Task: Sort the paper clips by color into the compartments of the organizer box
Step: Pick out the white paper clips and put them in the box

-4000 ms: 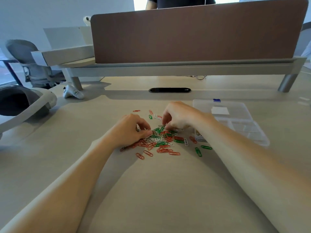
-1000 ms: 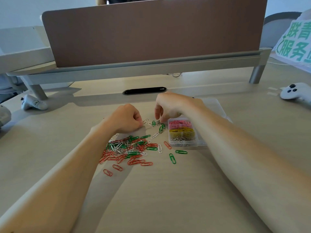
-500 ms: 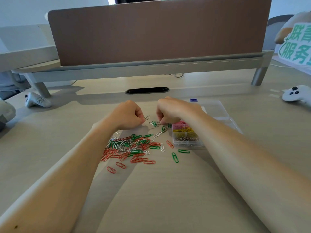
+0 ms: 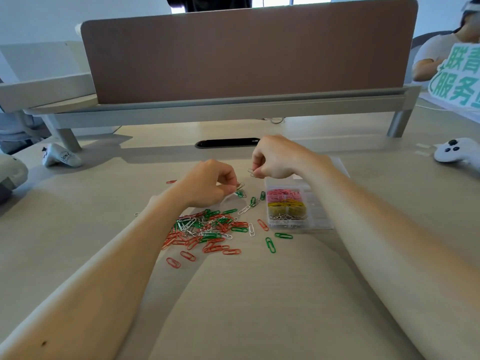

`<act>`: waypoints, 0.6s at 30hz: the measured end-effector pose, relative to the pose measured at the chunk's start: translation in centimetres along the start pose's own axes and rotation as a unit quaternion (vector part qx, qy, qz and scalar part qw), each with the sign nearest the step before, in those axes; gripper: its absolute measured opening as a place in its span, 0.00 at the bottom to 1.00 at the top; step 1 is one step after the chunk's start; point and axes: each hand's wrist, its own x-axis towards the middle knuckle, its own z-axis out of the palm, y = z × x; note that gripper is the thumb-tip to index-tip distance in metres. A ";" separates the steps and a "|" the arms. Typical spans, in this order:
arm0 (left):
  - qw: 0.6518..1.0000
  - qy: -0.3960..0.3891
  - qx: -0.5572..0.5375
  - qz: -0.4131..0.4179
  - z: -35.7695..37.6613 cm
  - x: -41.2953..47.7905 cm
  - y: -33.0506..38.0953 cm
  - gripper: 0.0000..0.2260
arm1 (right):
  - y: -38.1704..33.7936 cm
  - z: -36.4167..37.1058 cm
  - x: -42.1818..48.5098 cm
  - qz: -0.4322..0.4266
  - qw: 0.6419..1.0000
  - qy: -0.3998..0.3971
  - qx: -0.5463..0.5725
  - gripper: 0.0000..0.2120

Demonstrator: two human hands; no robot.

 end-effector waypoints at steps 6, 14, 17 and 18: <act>0.998 -0.028 0.058 -0.004 -0.4 -0.2 -0.2 0.08 | 0.7 -1.1 -1.4 0.012 1.000 0.010 0.024 0.02; 0.999 0.042 0.023 0.014 -0.4 1.0 1.1 0.04 | 0.7 -2.2 -4.8 0.003 0.996 0.025 0.084 0.03; 0.999 0.009 0.037 0.021 0.8 2.0 1.1 0.06 | 1.6 -2.2 -7.4 0.010 0.995 0.009 0.100 0.08; 0.999 0.001 0.044 0.020 1.1 2.2 1.0 0.05 | 1.8 -2.0 -8.0 0.012 0.995 0.002 0.099 0.09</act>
